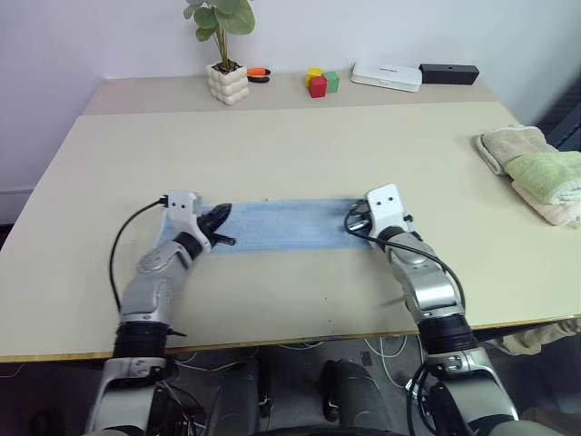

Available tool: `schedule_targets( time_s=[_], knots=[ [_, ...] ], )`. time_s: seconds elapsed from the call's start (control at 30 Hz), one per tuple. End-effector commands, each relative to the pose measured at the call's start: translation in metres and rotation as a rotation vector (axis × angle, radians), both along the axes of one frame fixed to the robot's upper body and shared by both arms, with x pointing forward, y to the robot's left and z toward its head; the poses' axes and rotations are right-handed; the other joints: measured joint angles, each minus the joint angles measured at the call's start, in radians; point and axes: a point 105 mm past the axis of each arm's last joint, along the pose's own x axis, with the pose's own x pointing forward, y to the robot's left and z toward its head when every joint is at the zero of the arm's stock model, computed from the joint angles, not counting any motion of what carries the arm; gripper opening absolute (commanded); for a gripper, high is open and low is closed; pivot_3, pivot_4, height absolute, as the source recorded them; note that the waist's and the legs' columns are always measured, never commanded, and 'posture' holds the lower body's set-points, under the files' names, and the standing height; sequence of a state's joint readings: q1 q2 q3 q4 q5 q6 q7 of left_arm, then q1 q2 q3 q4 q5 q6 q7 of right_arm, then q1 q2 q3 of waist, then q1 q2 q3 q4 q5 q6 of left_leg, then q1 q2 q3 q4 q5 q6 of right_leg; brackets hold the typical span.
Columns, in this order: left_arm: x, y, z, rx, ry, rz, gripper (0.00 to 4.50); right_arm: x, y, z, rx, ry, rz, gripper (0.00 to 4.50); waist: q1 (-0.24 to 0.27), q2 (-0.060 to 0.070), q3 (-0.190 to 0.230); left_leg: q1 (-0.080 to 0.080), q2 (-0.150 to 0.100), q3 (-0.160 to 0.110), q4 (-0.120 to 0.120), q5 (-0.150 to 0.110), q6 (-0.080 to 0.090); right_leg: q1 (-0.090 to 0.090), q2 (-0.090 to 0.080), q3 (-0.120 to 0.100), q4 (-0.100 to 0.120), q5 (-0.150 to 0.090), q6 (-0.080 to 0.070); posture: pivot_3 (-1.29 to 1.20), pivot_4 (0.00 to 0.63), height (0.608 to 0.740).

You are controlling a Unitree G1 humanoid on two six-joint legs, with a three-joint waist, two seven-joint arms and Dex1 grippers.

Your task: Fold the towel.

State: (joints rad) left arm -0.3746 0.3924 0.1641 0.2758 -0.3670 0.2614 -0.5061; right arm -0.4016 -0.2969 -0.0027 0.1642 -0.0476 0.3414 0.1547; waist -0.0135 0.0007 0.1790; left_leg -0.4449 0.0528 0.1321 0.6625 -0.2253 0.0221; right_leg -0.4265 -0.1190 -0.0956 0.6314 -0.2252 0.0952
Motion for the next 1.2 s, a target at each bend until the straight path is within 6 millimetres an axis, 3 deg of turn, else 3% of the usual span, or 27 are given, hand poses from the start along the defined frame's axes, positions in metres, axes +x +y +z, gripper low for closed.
schedule_targets(
  time_s=[0.03, 0.1, 0.17, 0.2, 0.27, 0.4, 0.43, 0.5, 0.67, 0.8, 0.9, 1.2],
  knots=[
    [0.003, 0.021, 0.016, 0.000, -0.049, 0.028, 0.00, -0.003, -0.021, 0.001, 0.009, -0.008, -0.047, 0.03, 0.001, 0.000, 0.000, 0.000, 0.000, 0.000, 0.000, 0.000, 0.000, 0.000, 0.000, 0.000, 0.000, 0.000, 0.000, 0.00, 0.150, 0.740],
    [0.002, 0.030, 0.018, -0.008, -0.046, 0.031, 0.00, -0.004, -0.023, 0.006, 0.043, -0.028, -0.029, 0.27, 0.001, 0.000, 0.000, 0.000, 0.000, 0.000, 0.000, 0.000, 0.000, 0.000, 0.000, 0.000, 0.000, 0.000, 0.000, 0.00, 0.150, 0.740],
    [0.001, 0.035, 0.019, -0.030, -0.041, 0.028, 0.00, -0.005, -0.019, 0.013, 0.084, -0.049, 0.011, 0.89, 0.000, 0.000, 0.000, 0.000, 0.000, 0.000, 0.000, 0.000, 0.000, 0.000, 0.000, 0.000, 0.000, 0.000, 0.000, 0.00, 0.150, 0.740],
    [0.000, 0.036, 0.020, -0.042, -0.040, 0.019, 0.25, -0.006, -0.017, 0.017, 0.088, -0.061, 0.028, 1.33, 0.000, 0.000, 0.000, 0.000, 0.000, 0.000, 0.000, 0.000, 0.000, 0.000, 0.000, 0.000, 0.000, 0.000, 0.000, 0.00, 0.150, 0.740],
    [-0.003, 0.033, 0.024, -0.018, -0.058, -0.022, 0.86, -0.007, -0.016, 0.028, 0.190, -0.073, 0.045, 2.30, 0.000, 0.000, 0.000, 0.000, 0.000, 0.000, 0.000, 0.000, 0.000, 0.000, 0.000, 0.000, 0.000, 0.000, 0.000, 0.00, 0.150, 0.740],
    [-0.007, 0.023, 0.038, 0.012, -0.116, -0.119, 2.86, -0.016, -0.021, 0.047, 0.551, -0.026, 0.072, 4.37, 0.001, 0.000, 0.000, 0.000, 0.001, 0.000, 0.000, 0.000, 0.000, 0.000, 0.000, 0.000, 0.000, 0.000, 0.000, 0.00, 0.150, 0.740],
    [-0.009, 0.021, 0.040, 0.028, -0.125, -0.148, 3.41, -0.020, -0.022, 0.050, 0.608, -0.012, 0.079, 4.50, 0.002, 0.000, 0.000, 0.000, 0.001, 0.000, 0.000, 0.000, 0.000, 0.000, 0.000, 0.000, 0.000, 0.000, 0.000, 0.00, 0.150, 0.740],
    [-0.012, 0.018, 0.046, 0.061, -0.158, -0.196, 4.46, -0.031, -0.024, 0.057, 0.750, 0.016, 0.108, 4.50, 0.002, 0.000, 0.000, 0.000, 0.001, 0.000, 0.000, 0.000, 0.001, 0.000, 0.000, 0.000, 0.000, 0.000, 0.000, 0.00, 0.150, 0.740],
    [-0.035, 0.004, 0.068, 0.030, -0.217, -0.460, 4.49, -0.065, -0.044, 0.059, 0.948, 0.093, 0.094, 4.50, 0.003, 0.000, 0.000, -0.001, 0.005, -0.002, -0.001, -0.001, 0.002, -0.001, -0.001, 0.000, -0.001, 0.000, 0.000, 0.00, 0.150, 0.740],
    [-0.060, -0.007, 0.078, 0.011, -0.233, -0.678, 4.49, -0.086, -0.055, 0.049, 0.999, 0.138, 0.017, 4.50, 0.001, 0.000, 0.000, -0.001, 0.005, -0.002, -0.001, -0.002, 0.002, -0.001, -0.001, 0.000, -0.002, 0.000, -0.001, 0.00, 0.150, 0.740],
    [-0.066, -0.006, 0.079, 0.037, -0.226, -0.741, 4.49, -0.098, -0.057, 0.040, 1.068, 0.165, -0.034, 4.50, 0.000, 0.000, 0.000, -0.001, 0.006, -0.001, -0.001, -0.002, 0.002, -0.002, 0.000, 0.000, -0.002, -0.002, -0.004, 0.00, 0.150, 0.740],
    [-0.065, -0.006, 0.087, 0.084, -0.231, -0.818, 4.49, -0.103, -0.034, 0.024, 1.294, 0.268, -0.065, 4.50, -0.001, 0.001, 0.000, -0.001, 0.007, -0.001, -0.002, -0.002, 0.002, -0.002, 0.000, 0.000, -0.004, -0.002, -0.004, 0.00, 0.150, 0.740]
  ],
)
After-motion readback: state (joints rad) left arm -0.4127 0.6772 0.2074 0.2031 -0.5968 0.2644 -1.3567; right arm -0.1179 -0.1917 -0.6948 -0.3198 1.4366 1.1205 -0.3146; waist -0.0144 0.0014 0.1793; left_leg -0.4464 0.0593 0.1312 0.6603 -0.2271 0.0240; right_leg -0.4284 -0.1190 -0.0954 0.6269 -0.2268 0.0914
